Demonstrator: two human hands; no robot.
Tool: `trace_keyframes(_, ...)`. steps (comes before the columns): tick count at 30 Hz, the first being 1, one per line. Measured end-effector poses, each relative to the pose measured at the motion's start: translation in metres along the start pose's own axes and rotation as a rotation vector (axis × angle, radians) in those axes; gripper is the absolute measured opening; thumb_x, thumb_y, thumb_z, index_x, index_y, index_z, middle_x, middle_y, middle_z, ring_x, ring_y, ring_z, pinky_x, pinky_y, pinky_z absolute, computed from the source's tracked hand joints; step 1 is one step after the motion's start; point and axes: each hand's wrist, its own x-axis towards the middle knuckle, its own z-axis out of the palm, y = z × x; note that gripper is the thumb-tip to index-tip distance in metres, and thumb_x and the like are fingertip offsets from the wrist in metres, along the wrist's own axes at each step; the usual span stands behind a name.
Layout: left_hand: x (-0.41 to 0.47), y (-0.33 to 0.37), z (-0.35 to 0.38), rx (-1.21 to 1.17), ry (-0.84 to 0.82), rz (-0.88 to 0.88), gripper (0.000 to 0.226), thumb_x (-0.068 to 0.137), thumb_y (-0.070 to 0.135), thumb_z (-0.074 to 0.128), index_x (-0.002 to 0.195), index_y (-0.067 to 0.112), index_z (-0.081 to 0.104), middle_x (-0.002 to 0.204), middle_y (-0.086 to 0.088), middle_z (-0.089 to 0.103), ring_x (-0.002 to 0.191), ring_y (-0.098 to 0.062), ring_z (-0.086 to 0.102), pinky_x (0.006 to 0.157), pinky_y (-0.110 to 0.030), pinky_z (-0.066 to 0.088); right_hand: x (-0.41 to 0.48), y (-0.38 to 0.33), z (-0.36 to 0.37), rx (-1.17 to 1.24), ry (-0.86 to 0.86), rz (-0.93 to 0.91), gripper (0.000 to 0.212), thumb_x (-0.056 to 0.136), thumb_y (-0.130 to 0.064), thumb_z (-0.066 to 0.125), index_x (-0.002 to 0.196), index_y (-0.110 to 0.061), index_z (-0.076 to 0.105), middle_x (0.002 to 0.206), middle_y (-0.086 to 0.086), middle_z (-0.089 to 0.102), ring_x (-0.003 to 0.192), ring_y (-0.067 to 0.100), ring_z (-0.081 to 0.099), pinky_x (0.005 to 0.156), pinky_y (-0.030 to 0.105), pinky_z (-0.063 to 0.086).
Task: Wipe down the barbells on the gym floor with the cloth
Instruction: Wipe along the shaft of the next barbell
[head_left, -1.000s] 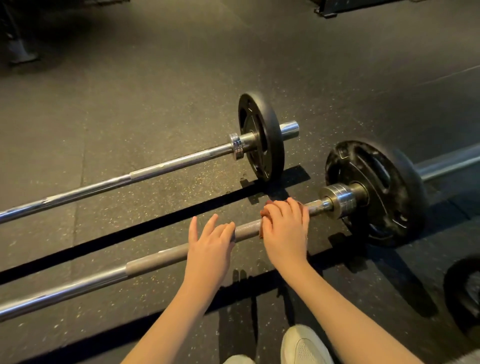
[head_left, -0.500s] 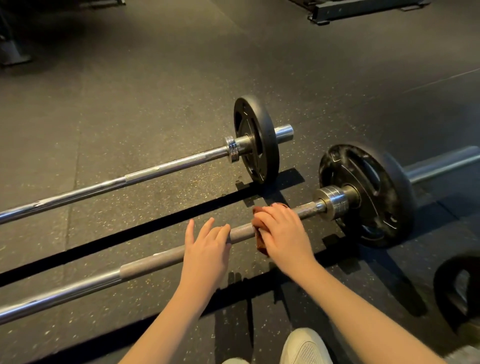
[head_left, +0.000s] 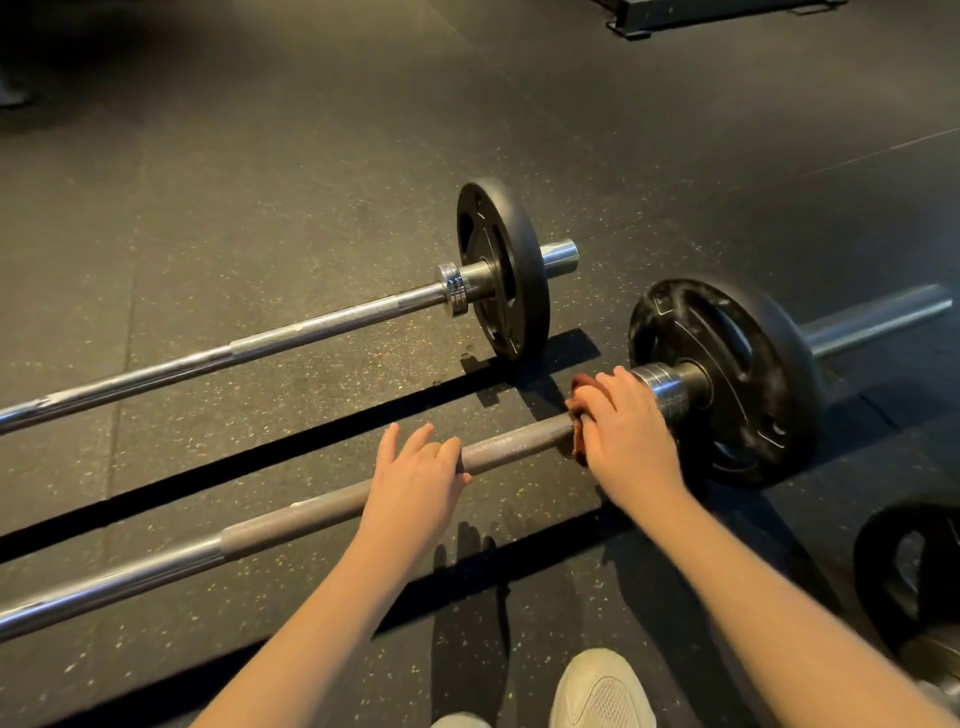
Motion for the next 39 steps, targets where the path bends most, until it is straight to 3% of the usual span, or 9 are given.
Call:
trace_keyframes(2,-0.002,0.001,0.001,0.000,0.021,-0.007,0.027,0.101,0.040,0.039,0.117,0.022,0.050,0.127,0.006,0.059,0.144,-0.017,0.024,0.118,-0.044,-0.001,-0.011,-0.028,0.016,0.048,0.050,0.083,0.034,0.093,-0.025,0.045,0.120,-0.013,0.061,0.135,0.005,0.052,0.135,0.027,0.039,0.116,0.046,0.029)
trace_keyframes(7,-0.005,-0.002,0.004,-0.017,0.085,0.007,0.027,0.096,0.037,0.053,0.114,0.019,0.059,0.119,0.004,0.065,0.137,-0.020,0.039,0.117,-0.048,0.008,-0.003,-0.007,0.006,-0.022,-0.092,-0.301,0.034,0.094,-0.036,0.041,0.121,-0.022,0.059,0.121,-0.005,0.058,0.114,0.017,0.052,0.104,0.032,0.036)
trace_keyframes(13,-0.004,-0.002,0.012,0.012,0.181,0.030,0.035,0.064,0.030,0.088,0.090,0.014,0.071,0.084,0.001,0.074,0.102,-0.026,0.068,0.098,-0.058,0.041,-0.015,-0.046,0.026,0.106,0.074,0.064,0.029,0.094,-0.024,0.046,0.122,-0.020,0.055,0.126,-0.004,0.056,0.126,0.020,0.044,0.115,0.049,0.029)
trace_keyframes(17,-0.004,-0.005,0.015,0.033,0.234,0.052,0.036,0.064,0.030,0.087,0.092,0.015,0.071,0.085,0.002,0.073,0.103,-0.026,0.067,0.098,-0.058,0.041,-0.013,-0.036,0.016,0.071,-0.092,-0.325,0.037,0.092,-0.031,0.041,0.125,-0.022,0.055,0.125,-0.005,0.058,0.120,0.018,0.048,0.113,0.039,0.031)
trace_keyframes(22,-0.004,-0.005,0.019,0.033,0.295,0.059,0.033,0.065,0.029,0.086,0.091,0.015,0.070,0.084,0.002,0.073,0.103,-0.027,0.067,0.101,-0.057,0.038,0.005,-0.031,0.017,0.148,0.051,0.124,0.028,0.093,-0.027,0.049,0.121,-0.025,0.052,0.111,-0.010,0.056,0.111,0.014,0.050,0.113,0.043,0.031)
trace_keyframes(28,-0.004,-0.009,0.027,0.002,0.377,0.064,0.039,0.064,0.026,0.087,0.097,0.011,0.070,0.087,-0.001,0.073,0.102,-0.029,0.067,0.102,-0.052,0.022,-0.013,-0.031,0.020,0.048,-0.097,-0.328,0.039,0.090,-0.022,0.054,0.129,-0.021,0.054,0.125,-0.005,0.056,0.119,0.016,0.046,0.110,0.035,0.035)
trace_keyframes(31,-0.005,-0.008,0.027,-0.002,0.397,0.063,0.038,0.066,0.025,0.086,0.097,0.011,0.070,0.088,-0.002,0.073,0.102,-0.029,0.067,0.102,-0.052,0.022,0.002,-0.008,0.009,0.037,-0.004,-0.186,0.033,0.091,-0.024,0.043,0.120,-0.022,0.058,0.115,-0.005,0.058,0.110,0.019,0.052,0.104,0.034,0.037)
trace_keyframes(34,-0.005,-0.007,0.029,-0.007,0.386,0.055,0.037,0.067,0.025,0.085,0.098,0.011,0.070,0.089,-0.002,0.073,0.104,-0.029,0.066,0.103,-0.053,0.022,-0.018,-0.036,0.022,0.082,0.093,0.081,0.038,0.093,-0.024,0.043,0.128,-0.017,0.056,0.132,0.002,0.054,0.131,0.026,0.042,0.114,0.044,0.030)
trace_keyframes(39,-0.008,-0.008,0.029,-0.003,0.394,0.066,0.037,0.068,0.026,0.084,0.099,0.011,0.070,0.091,-0.001,0.073,0.104,-0.028,0.066,0.103,-0.057,0.035,-0.007,0.000,0.007,-0.074,-0.019,-0.251,0.030,0.094,-0.028,0.042,0.115,-0.018,0.061,0.121,-0.001,0.056,0.115,0.023,0.051,0.102,0.037,0.041)
